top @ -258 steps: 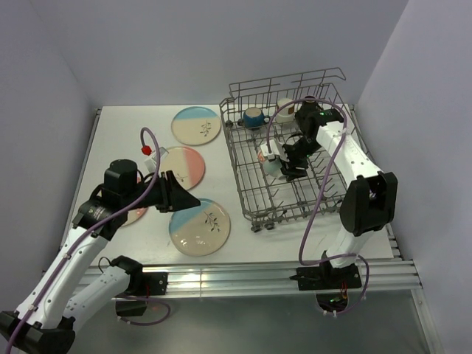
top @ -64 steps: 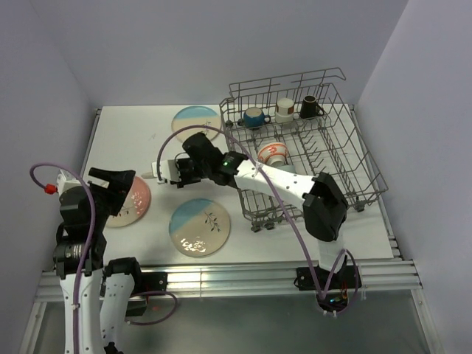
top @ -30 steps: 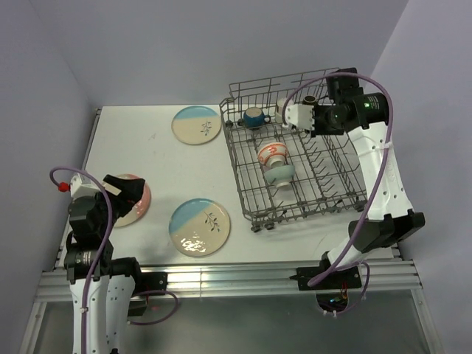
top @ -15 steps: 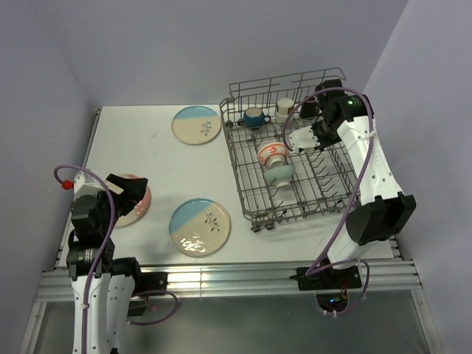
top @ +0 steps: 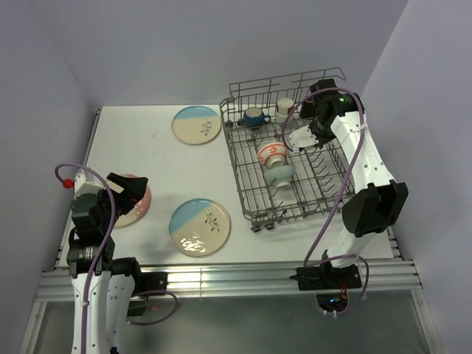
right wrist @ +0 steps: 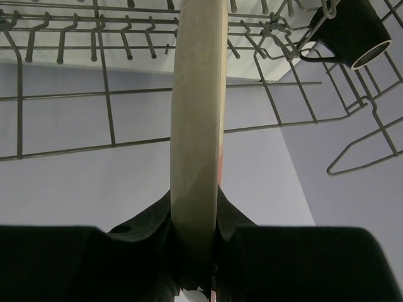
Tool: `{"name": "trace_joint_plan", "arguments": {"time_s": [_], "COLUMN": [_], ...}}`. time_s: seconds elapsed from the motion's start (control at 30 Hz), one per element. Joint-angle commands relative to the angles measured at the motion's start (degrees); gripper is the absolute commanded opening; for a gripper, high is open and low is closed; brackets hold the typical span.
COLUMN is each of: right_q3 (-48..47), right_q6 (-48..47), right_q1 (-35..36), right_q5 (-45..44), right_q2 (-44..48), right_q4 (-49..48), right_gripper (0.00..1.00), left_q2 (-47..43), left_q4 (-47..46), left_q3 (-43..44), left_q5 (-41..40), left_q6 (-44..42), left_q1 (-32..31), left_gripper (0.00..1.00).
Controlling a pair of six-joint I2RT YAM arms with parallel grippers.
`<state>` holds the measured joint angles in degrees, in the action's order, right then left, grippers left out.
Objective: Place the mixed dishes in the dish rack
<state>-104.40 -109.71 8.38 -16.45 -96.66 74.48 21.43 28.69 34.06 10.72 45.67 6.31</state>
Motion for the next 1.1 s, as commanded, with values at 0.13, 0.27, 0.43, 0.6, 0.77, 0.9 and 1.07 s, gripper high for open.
{"name": "trace_joint_plan", "arguments": {"time_s": [0.13,0.27,0.43,0.6,0.77,0.9,1.07], "right_q3": [-2.74,-2.65,-2.83,-5.63,-5.56,-3.10,-3.44], "right_q6": [-1.65,-1.21,-0.24,3.97,6.17,6.61,7.32], "right_q1": [-0.56,-0.65,-0.56,-0.47,-0.56,-0.47,-0.21], "right_q5": [-5.00,-4.91,-5.00,-5.26,-5.00,-5.96,-5.53], "right_q2": [-2.65,-4.06,-6.07,-9.42,-11.36,-11.01,-10.48], "right_q4": [-4.60,-4.17,-3.64,-2.15,-3.19,-5.48,-4.78], "right_gripper": [0.00,0.00,0.00,0.00,0.07,0.18,0.48], "left_q2": [0.45,0.80,0.98,0.98,1.51,2.04,2.21], "left_q4": [-3.02,-3.02,-3.02,-2.76,-2.76,-2.85,-3.02], "left_q3": [-0.23,-0.05,-0.05,0.04,0.04,0.04,-0.05], "left_q5": [1.06,1.06,0.97,0.79,0.97,1.67,2.11], "left_q6": [-1.28,-1.46,-1.29,-1.29,-1.37,-1.37,-1.20], "left_q1": [0.29,0.29,0.29,0.29,0.29,0.29,0.29], "left_gripper": [0.88,0.88,0.88,0.88,0.88,0.88,0.88]}}
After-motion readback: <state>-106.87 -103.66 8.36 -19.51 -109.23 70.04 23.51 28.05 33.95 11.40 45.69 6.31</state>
